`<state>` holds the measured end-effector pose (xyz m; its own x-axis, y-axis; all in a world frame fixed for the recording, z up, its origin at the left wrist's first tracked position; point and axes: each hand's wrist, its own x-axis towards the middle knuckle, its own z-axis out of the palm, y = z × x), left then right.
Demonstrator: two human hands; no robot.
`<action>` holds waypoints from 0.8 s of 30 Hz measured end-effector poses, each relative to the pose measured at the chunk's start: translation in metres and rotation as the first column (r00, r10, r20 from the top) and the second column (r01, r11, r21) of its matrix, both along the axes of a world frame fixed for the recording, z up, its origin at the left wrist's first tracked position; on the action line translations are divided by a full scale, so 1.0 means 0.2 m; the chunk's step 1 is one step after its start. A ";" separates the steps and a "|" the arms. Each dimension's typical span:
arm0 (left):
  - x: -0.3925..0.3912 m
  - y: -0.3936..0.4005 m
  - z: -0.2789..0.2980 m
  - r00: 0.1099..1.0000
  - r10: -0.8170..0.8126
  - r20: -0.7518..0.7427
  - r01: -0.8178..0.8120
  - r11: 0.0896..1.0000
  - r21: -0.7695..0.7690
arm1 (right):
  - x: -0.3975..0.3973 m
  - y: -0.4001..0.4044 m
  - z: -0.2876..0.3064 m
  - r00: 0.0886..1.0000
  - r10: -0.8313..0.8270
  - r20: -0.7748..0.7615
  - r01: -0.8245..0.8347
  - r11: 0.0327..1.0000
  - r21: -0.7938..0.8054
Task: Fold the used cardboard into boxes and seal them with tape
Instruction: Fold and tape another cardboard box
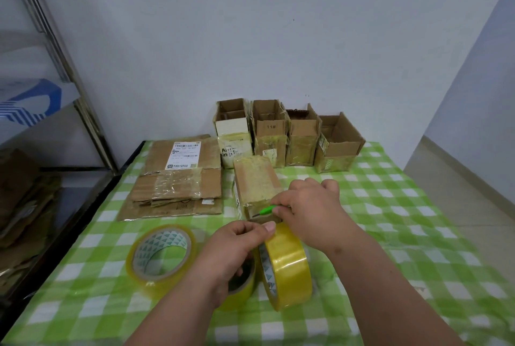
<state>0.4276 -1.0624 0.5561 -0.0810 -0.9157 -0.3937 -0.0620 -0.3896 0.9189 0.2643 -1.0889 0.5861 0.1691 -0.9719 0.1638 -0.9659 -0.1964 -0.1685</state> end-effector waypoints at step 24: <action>0.02 -0.01 -0.02 0.989 -0.087 -0.116 0.086 0.996 -0.015 | -0.08 -0.03 0.02 0.978 -0.164 -0.128 0.174 0.982 0.074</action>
